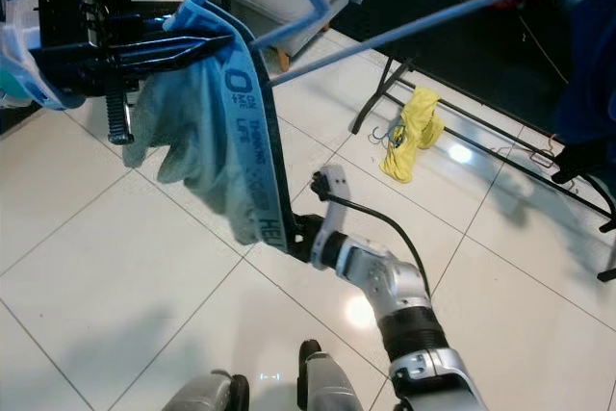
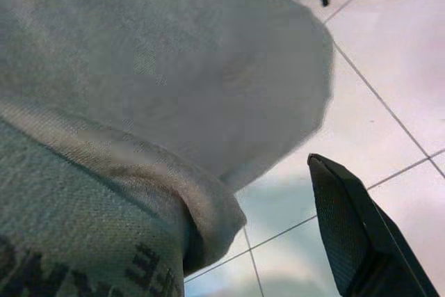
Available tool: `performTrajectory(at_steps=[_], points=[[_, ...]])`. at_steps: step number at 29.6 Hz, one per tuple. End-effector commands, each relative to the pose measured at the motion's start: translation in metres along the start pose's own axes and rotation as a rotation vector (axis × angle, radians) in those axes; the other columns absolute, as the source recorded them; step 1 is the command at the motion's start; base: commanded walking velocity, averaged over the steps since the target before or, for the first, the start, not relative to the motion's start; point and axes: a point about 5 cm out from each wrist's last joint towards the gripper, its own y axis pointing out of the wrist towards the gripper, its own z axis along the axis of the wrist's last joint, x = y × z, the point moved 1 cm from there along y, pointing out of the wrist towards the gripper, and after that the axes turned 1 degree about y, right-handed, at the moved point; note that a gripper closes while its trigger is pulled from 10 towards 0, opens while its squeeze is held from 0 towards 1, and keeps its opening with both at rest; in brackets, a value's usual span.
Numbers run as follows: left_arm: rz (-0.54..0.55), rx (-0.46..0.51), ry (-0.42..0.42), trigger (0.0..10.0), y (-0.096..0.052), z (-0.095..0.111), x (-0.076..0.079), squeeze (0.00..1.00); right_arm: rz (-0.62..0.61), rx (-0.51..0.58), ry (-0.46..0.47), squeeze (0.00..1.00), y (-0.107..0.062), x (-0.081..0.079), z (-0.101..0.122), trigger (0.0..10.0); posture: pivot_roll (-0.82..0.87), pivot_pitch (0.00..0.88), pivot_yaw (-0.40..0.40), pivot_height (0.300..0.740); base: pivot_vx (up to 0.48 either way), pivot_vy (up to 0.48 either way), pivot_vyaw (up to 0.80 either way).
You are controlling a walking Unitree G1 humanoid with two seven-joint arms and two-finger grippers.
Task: Hang hanger
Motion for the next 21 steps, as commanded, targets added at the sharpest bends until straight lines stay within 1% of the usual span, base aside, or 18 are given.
performTrajectory(at_steps=[1, 2, 4, 5, 6, 7, 9, 10, 12, 13, 15, 16, 17, 18, 19, 20, 21], points=[[-0.004, 0.007, 0.055, 10.0, -0.001, 0.009, -0.003, 0.00, -0.046, -0.007, 0.013, 0.00, -0.008, 0.009, -0.007, 10.0, 0.05, 0.132, 0.081, 0.740, 0.000, 0.000, 0.00], [-0.004, 0.007, 0.055, 10.0, -0.001, 0.009, -0.003, 0.00, -0.046, -0.007, 0.013, 0.00, -0.008, 0.009, -0.007, 10.0, 0.05, 0.132, 0.081, 0.740, 0.000, 0.000, 0.00], [0.010, 0.000, 0.064, 10.0, -0.003, 0.010, -0.006, 0.00, -0.089, 0.004, 0.021, 0.00, -0.014, 0.018, -0.009, 10.0, 0.05, 0.124, 0.083, 0.740, 0.000, 0.000, 0.00], [0.010, 0.000, 0.064, 10.0, -0.003, 0.010, -0.006, 0.00, -0.089, 0.004, 0.021, 0.00, -0.014, 0.018, -0.009, 10.0, 0.05, 0.124, 0.083, 0.740, 0.000, 0.000, 0.00], [0.009, -0.001, 0.062, 10.0, -0.002, 0.009, -0.005, 0.00, -0.120, 0.025, 0.024, 0.00, -0.016, 0.022, -0.007, 5.5, 0.05, 0.124, 0.083, 0.740, 0.000, 0.000, 0.00], [0.006, -0.004, 0.059, 10.0, -0.001, 0.007, -0.003, 0.00, -0.144, 0.046, 0.023, 0.00, -0.017, 0.025, -0.003, 0.0, 0.05, 0.118, 0.083, 0.740, 0.000, 0.000, 0.00], [0.006, -0.004, 0.059, 10.0, -0.001, 0.007, -0.003, 0.00, -0.144, 0.046, 0.023, 0.00, -0.017, 0.025, -0.003, 0.0, 0.05, 0.118, 0.083, 0.740, 0.000, 0.000, 0.00], [0.001, -0.009, 0.058, 10.0, -0.001, 0.005, -0.002, 0.00, -0.173, 0.066, 0.008, 0.00, -0.018, 0.028, 0.001, 0.0, 0.05, 0.117, 0.083, 0.740, 0.000, 0.000, 0.00], [0.001, -0.009, 0.058, 10.0, -0.001, 0.005, -0.002, 0.00, -0.173, 0.066, 0.008, 0.00, -0.018, 0.028, 0.001, 0.0, 0.05, 0.117, 0.083, 0.740, 0.000, 0.000, 0.00], [0.002, -0.018, 0.059, 10.0, 0.000, 0.003, -0.001, 0.00, -0.217, 0.087, -0.021, 0.00, -0.021, 0.033, 0.008, 0.0, 0.05, 0.116, 0.083, 0.740, 0.000, 0.000, 0.00], [0.002, -0.018, 0.059, 10.0, 0.000, 0.003, -0.001, 0.00, -0.217, 0.087, -0.021, 0.00, -0.021, 0.033, 0.008, 0.0, 0.05, 0.116, 0.083, 0.740, 0.000, 0.000, 0.00], [0.000, -0.044, 0.067, 10.0, -0.001, -0.003, 0.001, 0.00, -0.297, 0.113, -0.079, 0.00, -0.029, 0.042, 0.020, 0.0, 0.05, 0.113, 0.080, 0.740, 0.000, 0.000, 0.00], [0.001, -0.084, 0.085, 10.0, -0.003, -0.010, 0.003, 0.00, -0.391, 0.135, -0.144, 0.00, -0.041, 0.052, 0.032, 0.0, 0.04, 0.111, 0.079, 0.740, 0.000, 0.000, 0.00], [0.001, -0.084, 0.085, 10.0, -0.003, -0.010, 0.003, 0.00, -0.391, 0.135, -0.144, 0.00, -0.041, 0.052, 0.032, 0.0, 0.04, 0.111, 0.079, 0.740, 0.000, 0.000, 0.00], [0.000, -0.112, 0.100, 10.0, -0.004, -0.015, 0.004, 0.00, -0.452, 0.149, -0.186, 0.00, -0.050, 0.058, 0.040, 0.0, 0.04, 0.111, 0.079, 0.740, 0.000, 0.000, 0.00], [0.000, -0.112, 0.100, 10.0, -0.004, -0.015, 0.004, 0.00, -0.452, 0.149, -0.186, 0.00, -0.050, 0.058, 0.040, 0.0, 0.04, 0.111, 0.079, 0.740, 0.000, 0.000, 0.00], [-0.004, -0.143, 0.119, 10.0, -0.006, -0.021, 0.005, 0.00, -0.499, 0.168, -0.204, 0.00, -0.061, 0.063, 0.048, 0.0, 0.04, 0.111, 0.079, 0.740, 0.000, 0.000, 0.00]])
